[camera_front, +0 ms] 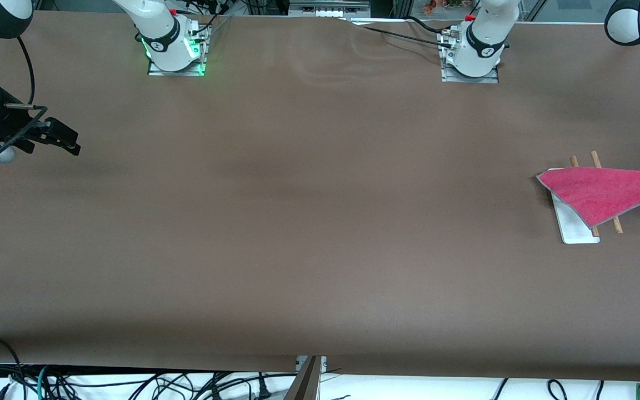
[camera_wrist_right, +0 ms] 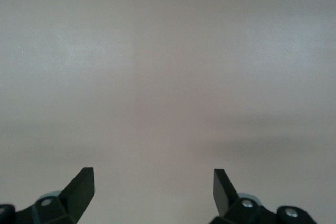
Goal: Pass towel and hang on rack
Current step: 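Drape the towel over the wooden dowels with the left gripper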
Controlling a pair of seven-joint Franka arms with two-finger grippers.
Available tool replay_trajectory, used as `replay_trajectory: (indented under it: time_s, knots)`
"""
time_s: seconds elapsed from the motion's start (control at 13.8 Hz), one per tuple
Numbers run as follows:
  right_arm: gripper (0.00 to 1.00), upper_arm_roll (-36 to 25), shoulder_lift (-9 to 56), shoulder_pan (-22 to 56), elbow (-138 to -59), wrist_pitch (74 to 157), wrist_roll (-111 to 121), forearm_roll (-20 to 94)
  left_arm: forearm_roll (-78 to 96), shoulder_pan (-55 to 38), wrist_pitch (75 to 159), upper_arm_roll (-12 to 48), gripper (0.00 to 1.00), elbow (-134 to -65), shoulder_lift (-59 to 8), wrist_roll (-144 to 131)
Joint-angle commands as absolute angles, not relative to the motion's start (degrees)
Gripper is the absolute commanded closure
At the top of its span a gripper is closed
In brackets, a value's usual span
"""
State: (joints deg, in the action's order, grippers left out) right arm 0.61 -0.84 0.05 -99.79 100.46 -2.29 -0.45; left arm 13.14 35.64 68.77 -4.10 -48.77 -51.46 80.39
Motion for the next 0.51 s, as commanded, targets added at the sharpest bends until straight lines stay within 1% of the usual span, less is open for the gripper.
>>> replay_trajectory:
  time_s: [0.0,0.43]
  knots:
    - [0.0,0.53,-0.79,-0.09,-99.14,100.02,-1.05,-0.09,10.72,34.98,69.61,-4.31,0.0,-49.3,-51.33,82.27]
    - [0.0,0.44,-0.18,-0.09,-98.96,99.93,2.37,0.0,10.64,34.54,70.05,-4.04,0.0,-48.87,-50.71,82.18]
